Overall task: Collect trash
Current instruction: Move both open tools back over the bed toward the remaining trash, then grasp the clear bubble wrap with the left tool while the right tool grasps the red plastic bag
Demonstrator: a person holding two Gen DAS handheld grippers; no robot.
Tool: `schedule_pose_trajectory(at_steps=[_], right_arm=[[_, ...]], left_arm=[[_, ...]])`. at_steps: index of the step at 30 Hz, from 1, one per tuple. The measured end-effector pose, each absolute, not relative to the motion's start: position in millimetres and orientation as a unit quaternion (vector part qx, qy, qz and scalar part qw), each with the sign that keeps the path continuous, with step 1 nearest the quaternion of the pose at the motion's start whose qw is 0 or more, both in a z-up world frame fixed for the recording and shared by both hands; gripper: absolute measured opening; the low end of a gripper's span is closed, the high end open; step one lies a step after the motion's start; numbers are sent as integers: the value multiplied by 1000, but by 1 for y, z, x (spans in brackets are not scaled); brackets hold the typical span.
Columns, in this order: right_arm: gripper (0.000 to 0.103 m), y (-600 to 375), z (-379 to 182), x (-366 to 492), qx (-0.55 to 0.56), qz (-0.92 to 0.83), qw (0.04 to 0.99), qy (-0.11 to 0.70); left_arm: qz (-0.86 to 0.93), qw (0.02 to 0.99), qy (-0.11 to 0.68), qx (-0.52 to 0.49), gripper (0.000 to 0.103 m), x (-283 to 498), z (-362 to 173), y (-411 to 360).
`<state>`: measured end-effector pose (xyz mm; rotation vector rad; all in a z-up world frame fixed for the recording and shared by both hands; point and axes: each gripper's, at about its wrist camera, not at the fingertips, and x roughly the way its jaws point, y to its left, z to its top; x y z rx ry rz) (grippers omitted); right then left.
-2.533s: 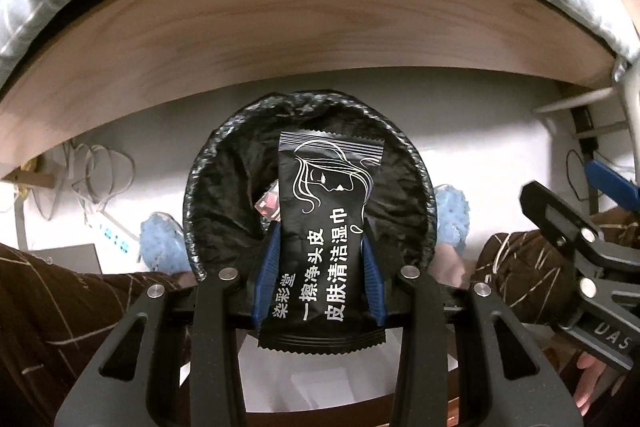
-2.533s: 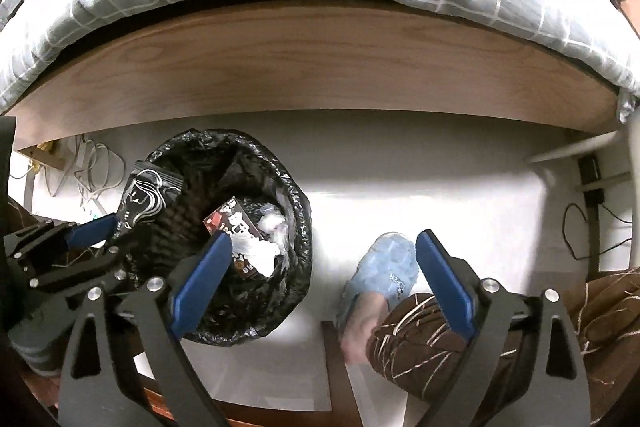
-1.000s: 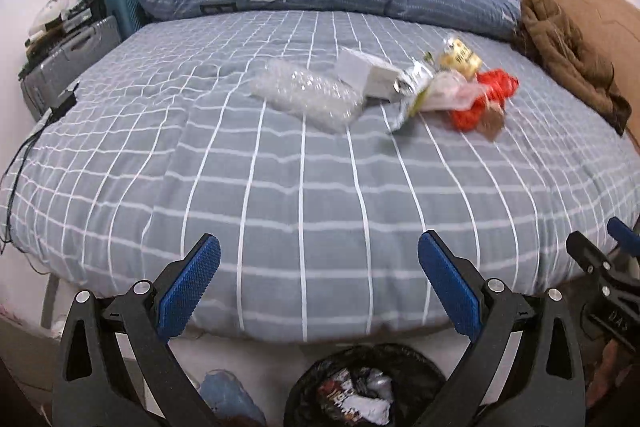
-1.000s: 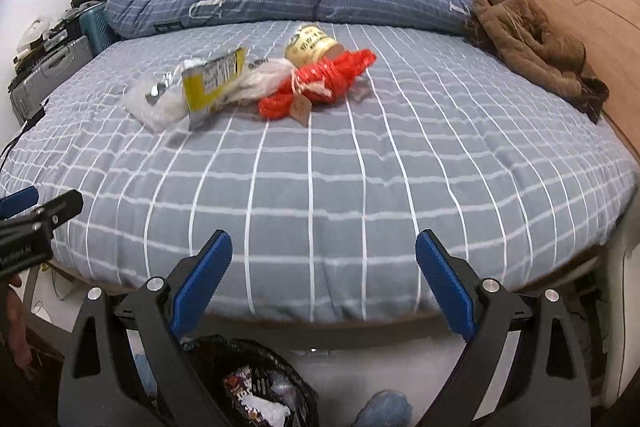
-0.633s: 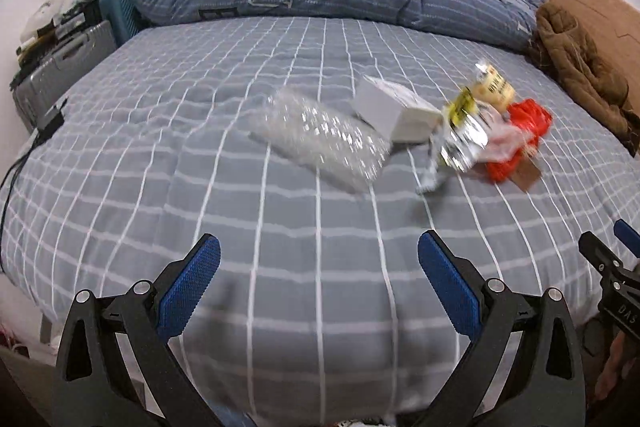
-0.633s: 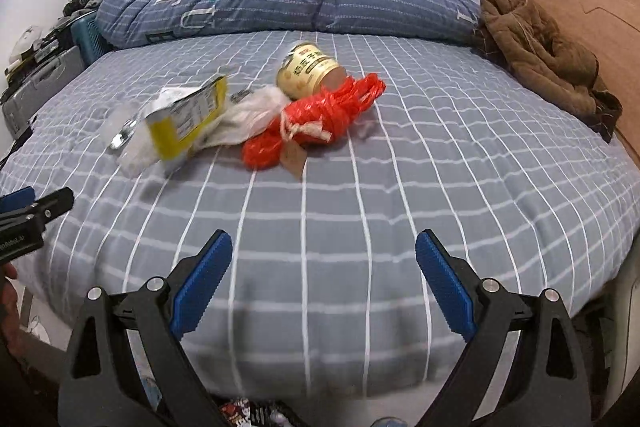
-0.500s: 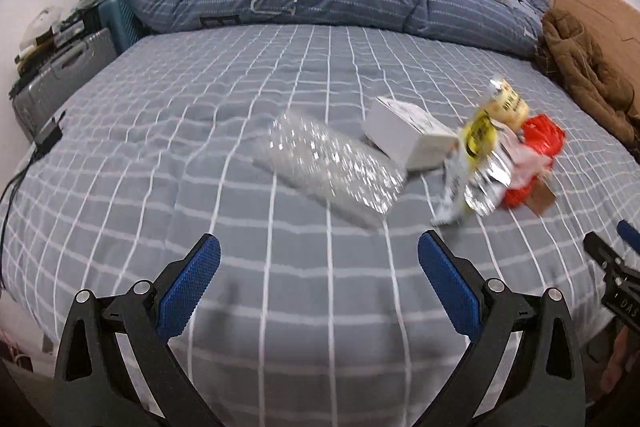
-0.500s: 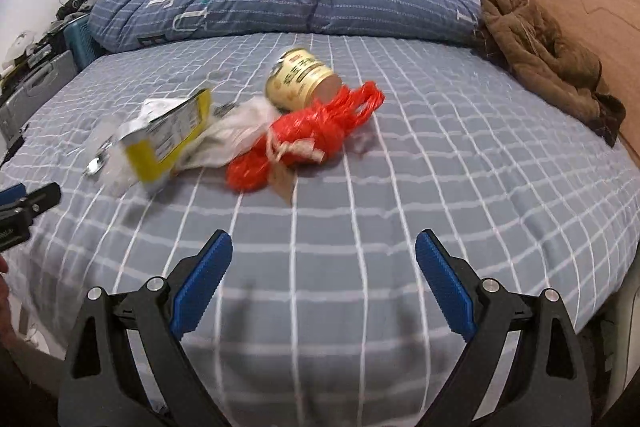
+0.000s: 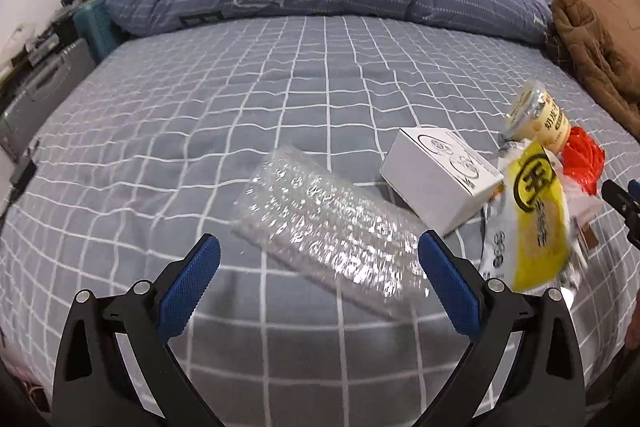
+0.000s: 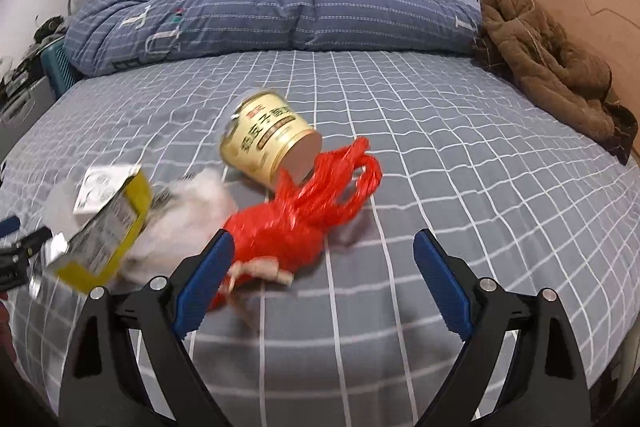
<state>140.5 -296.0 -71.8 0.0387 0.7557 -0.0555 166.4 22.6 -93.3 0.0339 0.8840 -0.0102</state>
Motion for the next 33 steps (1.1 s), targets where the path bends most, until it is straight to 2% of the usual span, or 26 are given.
schedule_pose_trajectory(at_steps=[8,15,20,22,25,28,33], right_arm=[[77,-302,-84,171,42,-19,919,392],[61,-304,-97,186,96,15,902,420],[53,-295,-103,191,82,27,897,434],[42,-295,-104,193,88,36,894,438],[31,-295,-106,193,93,42,891,443],[27,-295,-106,192,89,42,891,443],[26,-297,-102,189,100,44,894,434]], left_arm=[[-8,893,451,4,97,193,-111,20],[1,883,469,-6,97,206,-123,14],[13,874,485,9,84,208,-129,7],[14,872,488,14,79,207,-131,4],[10,872,489,29,68,204,-132,0],[8,873,486,36,61,202,-133,-3],[1,876,482,35,53,201,-133,-3]])
